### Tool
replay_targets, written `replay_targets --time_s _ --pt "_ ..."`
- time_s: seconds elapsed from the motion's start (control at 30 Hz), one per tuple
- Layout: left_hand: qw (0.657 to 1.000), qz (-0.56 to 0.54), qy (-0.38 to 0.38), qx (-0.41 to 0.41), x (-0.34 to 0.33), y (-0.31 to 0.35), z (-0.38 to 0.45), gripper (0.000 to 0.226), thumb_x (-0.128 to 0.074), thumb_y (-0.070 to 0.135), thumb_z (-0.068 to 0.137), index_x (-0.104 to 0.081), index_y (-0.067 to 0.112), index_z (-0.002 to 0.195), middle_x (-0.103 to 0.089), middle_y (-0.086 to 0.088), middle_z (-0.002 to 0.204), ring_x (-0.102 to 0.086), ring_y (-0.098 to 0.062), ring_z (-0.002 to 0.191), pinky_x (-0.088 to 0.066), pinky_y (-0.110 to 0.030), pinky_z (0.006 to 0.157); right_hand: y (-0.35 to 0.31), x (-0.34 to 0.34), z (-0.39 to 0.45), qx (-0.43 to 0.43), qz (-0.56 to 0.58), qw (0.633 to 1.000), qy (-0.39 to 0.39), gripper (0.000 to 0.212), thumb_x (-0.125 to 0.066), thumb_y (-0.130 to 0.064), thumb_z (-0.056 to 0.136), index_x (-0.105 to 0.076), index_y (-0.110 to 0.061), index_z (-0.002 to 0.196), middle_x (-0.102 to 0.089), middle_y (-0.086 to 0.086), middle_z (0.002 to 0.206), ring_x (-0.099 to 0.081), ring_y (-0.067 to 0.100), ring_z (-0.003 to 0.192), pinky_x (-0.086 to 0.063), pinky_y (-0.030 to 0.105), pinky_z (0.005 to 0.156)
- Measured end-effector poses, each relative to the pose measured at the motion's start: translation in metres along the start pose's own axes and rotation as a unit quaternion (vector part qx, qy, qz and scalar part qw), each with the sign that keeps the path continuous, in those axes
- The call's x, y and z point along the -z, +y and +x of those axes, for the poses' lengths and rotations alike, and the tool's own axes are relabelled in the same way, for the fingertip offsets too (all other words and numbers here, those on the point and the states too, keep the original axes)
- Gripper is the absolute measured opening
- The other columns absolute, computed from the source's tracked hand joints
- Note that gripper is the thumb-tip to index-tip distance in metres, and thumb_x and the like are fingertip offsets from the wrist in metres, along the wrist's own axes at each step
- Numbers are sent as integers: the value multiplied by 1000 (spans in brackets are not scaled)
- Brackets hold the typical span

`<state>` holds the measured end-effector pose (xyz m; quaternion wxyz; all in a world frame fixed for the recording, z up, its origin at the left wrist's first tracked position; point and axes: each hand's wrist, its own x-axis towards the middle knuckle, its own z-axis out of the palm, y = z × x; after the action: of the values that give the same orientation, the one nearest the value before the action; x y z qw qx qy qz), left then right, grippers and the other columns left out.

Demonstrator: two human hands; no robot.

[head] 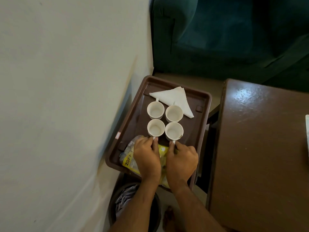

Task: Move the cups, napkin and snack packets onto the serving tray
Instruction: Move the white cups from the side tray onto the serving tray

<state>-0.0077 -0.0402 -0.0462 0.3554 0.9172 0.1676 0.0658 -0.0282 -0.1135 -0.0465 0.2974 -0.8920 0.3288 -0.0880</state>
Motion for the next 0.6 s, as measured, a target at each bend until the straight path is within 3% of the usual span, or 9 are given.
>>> replay_targets --time_s 0.17,0.4,0.47,0.53,0.6 --pt "998 -34 49 18 -4 7 -14 12 -74 11 95 -81 6 86 -72 -3 74 -63 -20 71 -46 -25 65 6 6 -1 20 48 998 46 20 -81 -15 85 -72 -14 67 -60 -2 54 -55 19 62 -50 34 54" --pt "991 -79 104 -5 1 25 -42 15 -73 15 97 -83 5 95 -81 -5 85 -72 -20 72 -57 -30 69 15 28 5 53 109 989 89 2 -84 -14 84 -82 -13 84 -67 -4 61 -59 16 64 -48 26 58" --pt "989 -86 116 -23 0 34 -50 14 -72 13 98 -83 4 96 -81 -5 89 -73 -17 77 -57 -24 77 20 39 8 57 126 986 95 2 -84 -14 85 -82 -14 84 -66 -4 61 -58 16 63 -50 29 55" --pt "987 -88 133 -36 -2 44 -58 10 -74 10 96 -82 4 97 -81 -4 91 -70 -12 81 -50 -9 83 27 51 12 67 136 983 99 5 -83 -14 86 -80 -14 81 -64 -5 60 -56 15 63 -47 28 54" --pt "986 -88 138 -40 -7 55 -69 10 -74 10 96 -82 3 97 -80 -5 89 -70 -13 79 -46 -7 81 38 65 17 79 133 983 101 10 -82 -14 87 -79 -13 77 -62 -5 59 -53 15 62 -42 25 55"
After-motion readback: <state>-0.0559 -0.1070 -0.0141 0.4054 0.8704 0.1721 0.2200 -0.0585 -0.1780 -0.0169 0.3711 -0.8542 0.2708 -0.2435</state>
